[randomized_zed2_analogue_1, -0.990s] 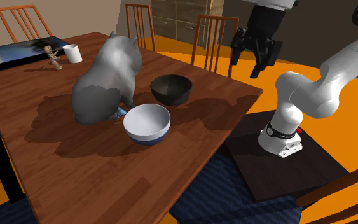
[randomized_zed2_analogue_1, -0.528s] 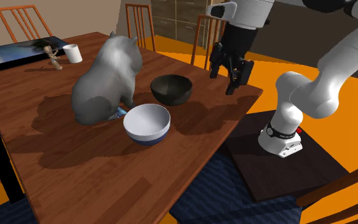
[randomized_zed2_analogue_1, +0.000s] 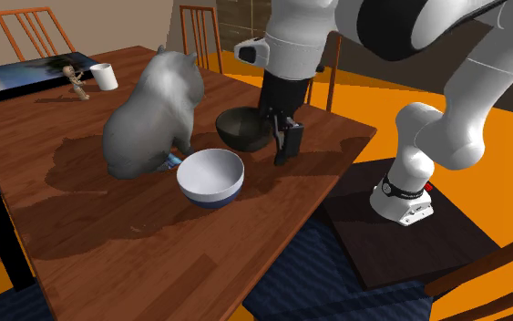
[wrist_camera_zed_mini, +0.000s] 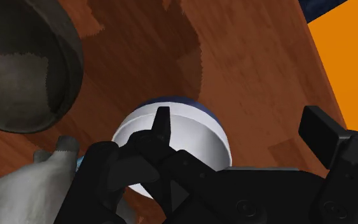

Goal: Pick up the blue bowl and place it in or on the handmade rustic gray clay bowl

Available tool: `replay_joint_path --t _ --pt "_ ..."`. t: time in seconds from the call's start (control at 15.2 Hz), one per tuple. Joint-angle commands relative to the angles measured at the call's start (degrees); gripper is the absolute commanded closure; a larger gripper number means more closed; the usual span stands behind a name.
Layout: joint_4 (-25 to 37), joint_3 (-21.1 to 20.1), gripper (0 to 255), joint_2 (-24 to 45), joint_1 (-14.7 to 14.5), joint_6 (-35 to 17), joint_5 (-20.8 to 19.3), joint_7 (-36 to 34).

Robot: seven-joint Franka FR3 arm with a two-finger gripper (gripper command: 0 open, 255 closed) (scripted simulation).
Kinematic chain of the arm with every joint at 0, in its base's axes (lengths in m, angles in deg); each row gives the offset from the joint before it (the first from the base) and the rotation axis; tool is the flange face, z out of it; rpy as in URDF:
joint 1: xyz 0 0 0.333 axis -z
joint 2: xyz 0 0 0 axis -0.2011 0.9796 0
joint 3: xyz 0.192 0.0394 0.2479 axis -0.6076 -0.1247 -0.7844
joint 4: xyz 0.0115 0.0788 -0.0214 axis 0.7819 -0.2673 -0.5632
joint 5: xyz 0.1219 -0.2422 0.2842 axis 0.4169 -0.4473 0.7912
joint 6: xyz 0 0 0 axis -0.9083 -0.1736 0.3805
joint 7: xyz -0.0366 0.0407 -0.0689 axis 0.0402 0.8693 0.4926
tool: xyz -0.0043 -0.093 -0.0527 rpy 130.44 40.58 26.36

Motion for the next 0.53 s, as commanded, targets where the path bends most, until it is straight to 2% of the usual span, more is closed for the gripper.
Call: replay_joint_path --t 0.0,0.46 --pt "3.7 -1.1 0 4.8 0.0 -0.3 -1.5 -2.2" --pt "19.5 -2.6 0 22.7 -1.2 1.2 -7.8 -8.3"
